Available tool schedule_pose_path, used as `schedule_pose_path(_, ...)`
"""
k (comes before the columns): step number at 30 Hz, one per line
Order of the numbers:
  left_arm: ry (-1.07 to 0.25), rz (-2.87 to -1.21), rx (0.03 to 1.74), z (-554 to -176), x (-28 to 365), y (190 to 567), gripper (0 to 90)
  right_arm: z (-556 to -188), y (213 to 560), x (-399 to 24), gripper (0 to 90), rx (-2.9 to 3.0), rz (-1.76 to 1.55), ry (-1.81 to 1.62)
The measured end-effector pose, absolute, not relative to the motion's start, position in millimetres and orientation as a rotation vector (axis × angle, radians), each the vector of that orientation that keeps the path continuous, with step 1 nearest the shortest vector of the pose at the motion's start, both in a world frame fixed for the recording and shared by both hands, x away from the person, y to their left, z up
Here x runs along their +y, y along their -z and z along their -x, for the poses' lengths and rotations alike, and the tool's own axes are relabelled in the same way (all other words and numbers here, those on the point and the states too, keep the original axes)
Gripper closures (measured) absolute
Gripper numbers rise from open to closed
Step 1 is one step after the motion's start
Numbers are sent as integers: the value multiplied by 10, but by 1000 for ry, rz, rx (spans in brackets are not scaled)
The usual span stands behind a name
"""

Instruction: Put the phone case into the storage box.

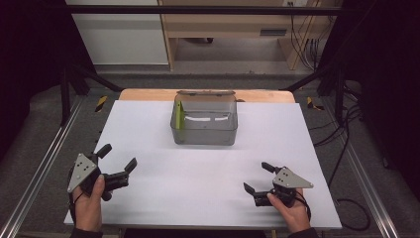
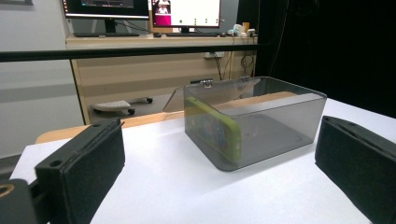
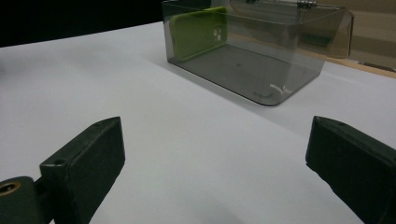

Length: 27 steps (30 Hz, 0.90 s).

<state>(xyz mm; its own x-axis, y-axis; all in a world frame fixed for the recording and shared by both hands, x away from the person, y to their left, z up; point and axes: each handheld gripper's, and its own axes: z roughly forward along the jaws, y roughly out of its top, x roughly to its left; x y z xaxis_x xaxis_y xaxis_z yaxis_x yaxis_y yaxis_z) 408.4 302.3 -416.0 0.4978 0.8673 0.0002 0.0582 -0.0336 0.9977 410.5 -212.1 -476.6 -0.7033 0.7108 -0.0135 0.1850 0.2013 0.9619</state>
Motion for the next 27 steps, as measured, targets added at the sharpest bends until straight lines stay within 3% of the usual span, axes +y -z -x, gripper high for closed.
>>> schedule_pose_path(27,-743,-1492,775,-4023,3009,4437,16,-4108,4746,-2198,64,1977,-816,-1528)
